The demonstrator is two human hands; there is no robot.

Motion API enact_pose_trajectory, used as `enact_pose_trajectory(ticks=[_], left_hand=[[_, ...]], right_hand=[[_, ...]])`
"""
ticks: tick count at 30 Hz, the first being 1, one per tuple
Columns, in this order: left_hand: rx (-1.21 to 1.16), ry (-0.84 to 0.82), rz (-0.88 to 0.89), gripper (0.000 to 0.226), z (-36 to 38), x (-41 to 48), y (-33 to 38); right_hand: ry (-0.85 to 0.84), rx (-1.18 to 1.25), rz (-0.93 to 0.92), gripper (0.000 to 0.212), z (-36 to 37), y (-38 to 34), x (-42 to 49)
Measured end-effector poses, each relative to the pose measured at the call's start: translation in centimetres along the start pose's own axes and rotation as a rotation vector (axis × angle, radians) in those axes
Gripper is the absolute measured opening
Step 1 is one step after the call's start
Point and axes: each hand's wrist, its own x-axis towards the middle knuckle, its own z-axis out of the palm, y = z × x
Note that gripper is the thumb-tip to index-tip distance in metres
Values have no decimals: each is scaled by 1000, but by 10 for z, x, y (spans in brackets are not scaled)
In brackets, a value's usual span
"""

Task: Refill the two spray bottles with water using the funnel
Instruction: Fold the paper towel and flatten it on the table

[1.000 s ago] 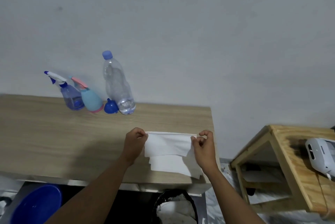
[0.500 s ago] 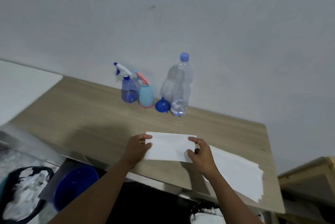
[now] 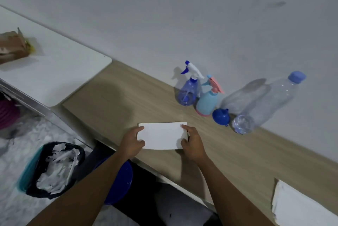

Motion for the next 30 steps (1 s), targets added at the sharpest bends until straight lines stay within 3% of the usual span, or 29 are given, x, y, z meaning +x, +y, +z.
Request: enact_pose_trajectory(ticks=[8, 12, 15, 20, 25, 30], left_hand=[[-36, 32, 0, 66, -20, 24, -4], [129, 227, 58, 65, -25, 21, -3], [321, 365, 190, 53, -17, 22, -8], [579, 256, 356, 59, 7, 45, -9], [710, 129, 322, 68, 25, 60, -27], [752, 147, 331, 66, 31, 60, -38]], right_hand=[[2, -111, -6, 57, 15, -25, 60], [84, -374, -76, 53, 27, -14, 72], [106, -398, -128, 48, 40, -19, 68], [-140, -609, -297, 61, 64, -22, 75], [-249, -721, -371, 63, 76, -8, 95], [-272, -765, -360, 67, 83, 5, 100]])
